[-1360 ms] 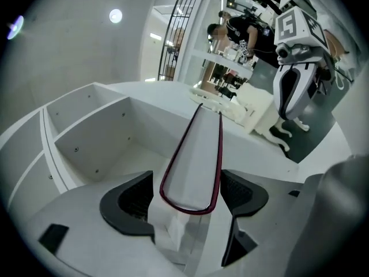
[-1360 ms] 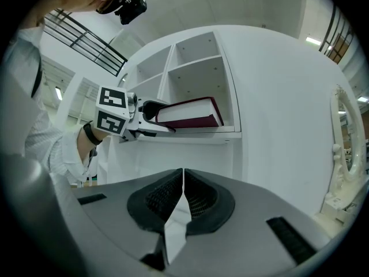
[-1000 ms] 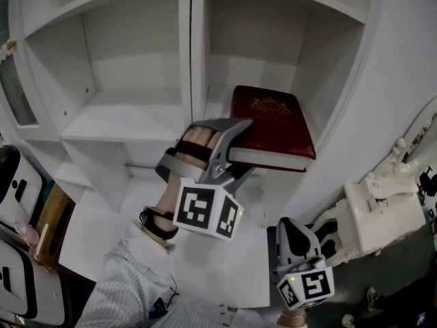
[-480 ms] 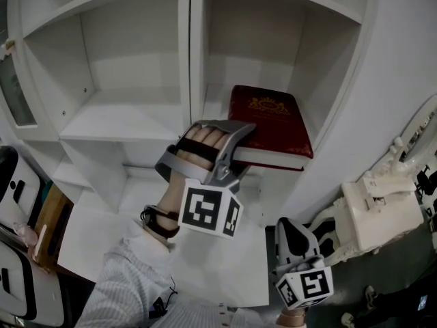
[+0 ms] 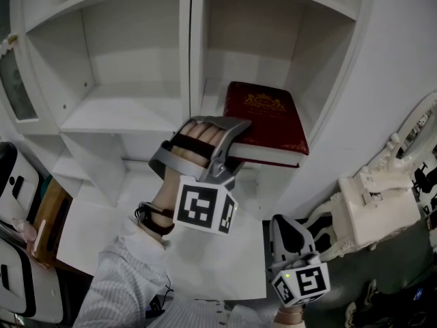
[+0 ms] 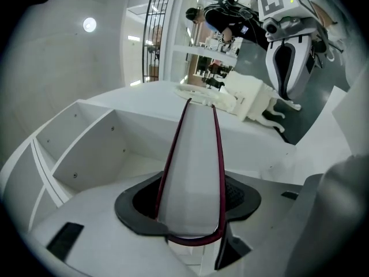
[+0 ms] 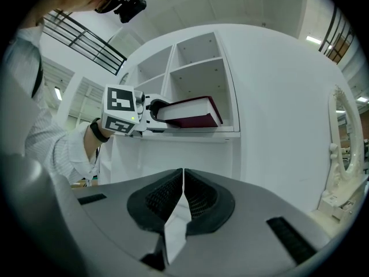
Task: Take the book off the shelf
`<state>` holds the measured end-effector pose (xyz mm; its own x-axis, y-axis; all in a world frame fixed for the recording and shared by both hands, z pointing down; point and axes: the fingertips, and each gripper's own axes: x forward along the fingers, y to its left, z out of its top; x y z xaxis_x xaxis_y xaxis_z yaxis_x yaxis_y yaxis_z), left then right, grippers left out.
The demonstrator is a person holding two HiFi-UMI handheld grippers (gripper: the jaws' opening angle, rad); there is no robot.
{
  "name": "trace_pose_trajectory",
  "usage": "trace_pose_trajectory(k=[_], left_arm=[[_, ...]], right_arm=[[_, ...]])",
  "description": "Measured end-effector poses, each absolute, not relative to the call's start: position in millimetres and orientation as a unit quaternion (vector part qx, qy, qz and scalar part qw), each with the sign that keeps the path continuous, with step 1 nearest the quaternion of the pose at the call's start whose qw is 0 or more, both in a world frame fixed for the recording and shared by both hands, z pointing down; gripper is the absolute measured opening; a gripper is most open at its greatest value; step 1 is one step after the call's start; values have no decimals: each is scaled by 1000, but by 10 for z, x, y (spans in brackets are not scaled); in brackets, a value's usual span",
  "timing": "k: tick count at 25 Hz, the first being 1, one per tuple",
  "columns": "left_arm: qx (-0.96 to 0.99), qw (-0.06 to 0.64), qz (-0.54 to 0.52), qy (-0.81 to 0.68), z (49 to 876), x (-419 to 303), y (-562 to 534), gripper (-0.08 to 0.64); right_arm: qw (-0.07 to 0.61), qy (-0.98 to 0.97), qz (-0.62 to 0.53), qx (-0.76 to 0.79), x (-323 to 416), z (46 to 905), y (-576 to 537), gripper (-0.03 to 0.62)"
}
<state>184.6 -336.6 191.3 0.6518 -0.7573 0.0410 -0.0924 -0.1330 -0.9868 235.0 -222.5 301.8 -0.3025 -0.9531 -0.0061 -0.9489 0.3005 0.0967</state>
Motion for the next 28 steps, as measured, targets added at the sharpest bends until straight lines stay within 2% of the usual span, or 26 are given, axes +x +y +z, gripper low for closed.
trace_pose_trajectory(k=[28], left_arm=[[-713,556,-263,337,1774,1276,-2084,239]], right_arm=[[16,-844,-56,533,1960,2921,-1459,17]])
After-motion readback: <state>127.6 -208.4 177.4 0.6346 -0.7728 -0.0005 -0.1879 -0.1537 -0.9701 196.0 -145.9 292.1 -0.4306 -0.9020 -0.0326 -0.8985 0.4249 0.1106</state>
